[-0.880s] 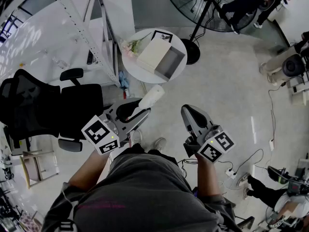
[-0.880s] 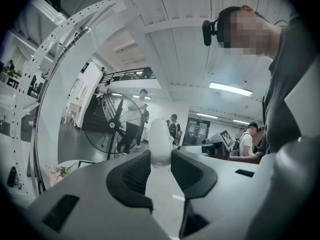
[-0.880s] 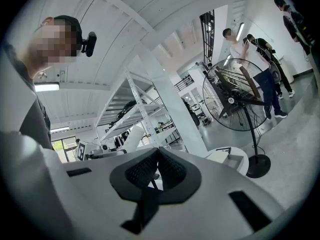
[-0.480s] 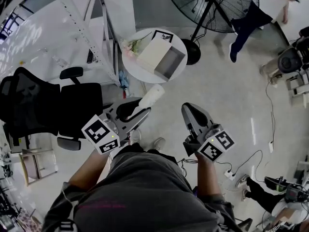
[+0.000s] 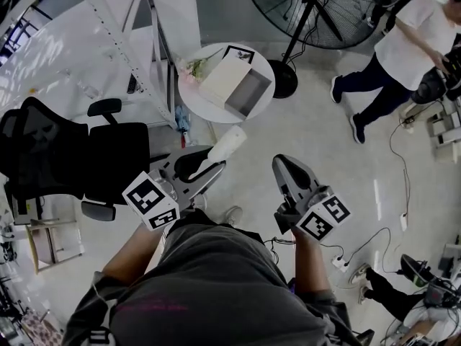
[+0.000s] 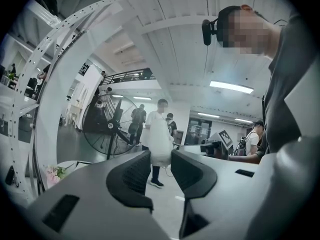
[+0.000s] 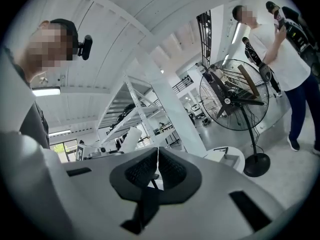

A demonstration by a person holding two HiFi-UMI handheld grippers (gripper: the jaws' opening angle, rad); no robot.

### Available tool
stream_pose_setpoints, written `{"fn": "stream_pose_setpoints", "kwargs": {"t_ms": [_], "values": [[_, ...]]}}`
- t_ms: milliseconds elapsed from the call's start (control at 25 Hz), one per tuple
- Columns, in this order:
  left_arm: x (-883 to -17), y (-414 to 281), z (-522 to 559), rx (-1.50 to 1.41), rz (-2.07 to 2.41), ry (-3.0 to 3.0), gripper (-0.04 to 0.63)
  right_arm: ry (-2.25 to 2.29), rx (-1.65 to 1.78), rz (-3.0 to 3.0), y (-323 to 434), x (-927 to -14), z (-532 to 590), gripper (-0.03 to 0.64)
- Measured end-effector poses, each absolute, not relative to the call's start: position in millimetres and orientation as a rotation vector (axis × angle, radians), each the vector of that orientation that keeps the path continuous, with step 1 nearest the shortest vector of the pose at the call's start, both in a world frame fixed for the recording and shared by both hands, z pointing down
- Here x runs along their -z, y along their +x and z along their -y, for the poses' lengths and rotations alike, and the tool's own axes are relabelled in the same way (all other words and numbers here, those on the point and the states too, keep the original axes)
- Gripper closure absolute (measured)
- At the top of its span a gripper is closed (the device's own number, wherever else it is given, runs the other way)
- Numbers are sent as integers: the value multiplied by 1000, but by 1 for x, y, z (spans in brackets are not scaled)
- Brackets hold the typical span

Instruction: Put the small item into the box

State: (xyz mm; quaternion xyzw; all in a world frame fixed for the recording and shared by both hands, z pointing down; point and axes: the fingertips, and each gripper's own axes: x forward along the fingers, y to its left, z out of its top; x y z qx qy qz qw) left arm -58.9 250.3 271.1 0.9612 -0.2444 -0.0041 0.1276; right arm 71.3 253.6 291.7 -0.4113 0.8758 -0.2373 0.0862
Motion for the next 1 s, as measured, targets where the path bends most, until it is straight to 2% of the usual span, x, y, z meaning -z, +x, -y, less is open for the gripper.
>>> {"fn": "stream_pose_setpoints", "kwargs": {"t_ms": [1000], "values": [[-288,-33,-245,-3,755,2768,462,-1200,753,-2617,102,-312,-249,594]]}}
